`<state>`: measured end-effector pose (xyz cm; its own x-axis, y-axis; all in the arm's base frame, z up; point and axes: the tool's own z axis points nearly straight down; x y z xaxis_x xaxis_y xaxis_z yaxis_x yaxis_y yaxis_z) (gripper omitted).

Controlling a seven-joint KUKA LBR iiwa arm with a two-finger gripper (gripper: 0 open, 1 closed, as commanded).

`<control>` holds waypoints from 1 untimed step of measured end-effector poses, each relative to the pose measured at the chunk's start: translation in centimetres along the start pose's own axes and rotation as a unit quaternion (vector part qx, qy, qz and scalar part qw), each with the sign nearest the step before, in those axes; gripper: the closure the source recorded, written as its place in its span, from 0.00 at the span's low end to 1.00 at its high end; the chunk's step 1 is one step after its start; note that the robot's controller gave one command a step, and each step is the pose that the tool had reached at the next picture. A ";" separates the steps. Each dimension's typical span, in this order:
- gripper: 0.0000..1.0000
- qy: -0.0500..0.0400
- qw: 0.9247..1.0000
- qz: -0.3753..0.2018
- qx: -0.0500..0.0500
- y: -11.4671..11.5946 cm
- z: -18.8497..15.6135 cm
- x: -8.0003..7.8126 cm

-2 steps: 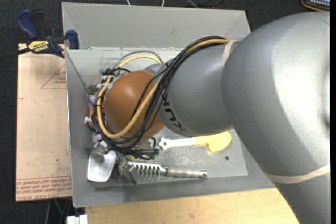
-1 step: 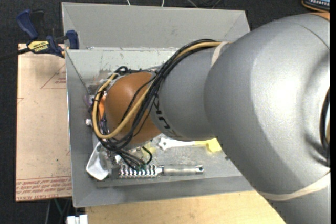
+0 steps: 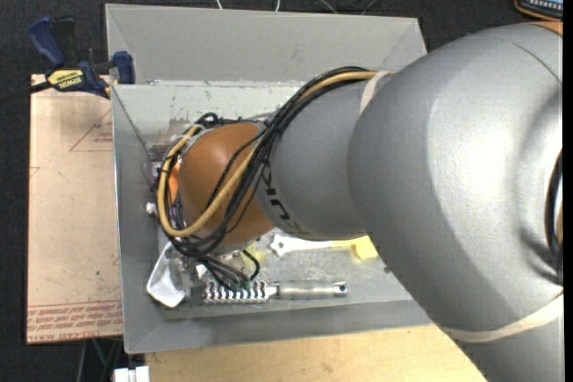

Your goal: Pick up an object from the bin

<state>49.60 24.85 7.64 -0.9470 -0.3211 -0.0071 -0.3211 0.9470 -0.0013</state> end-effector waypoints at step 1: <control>1.00 0.005 1.000 0.000 0.000 0.1 -2.8 0.3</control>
Offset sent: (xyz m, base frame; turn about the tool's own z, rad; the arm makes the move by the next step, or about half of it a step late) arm -0.0023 -0.0007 0.0185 0.0007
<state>49.29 24.82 10.41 -0.9472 -0.3207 0.0020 -0.3207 0.9472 -0.0009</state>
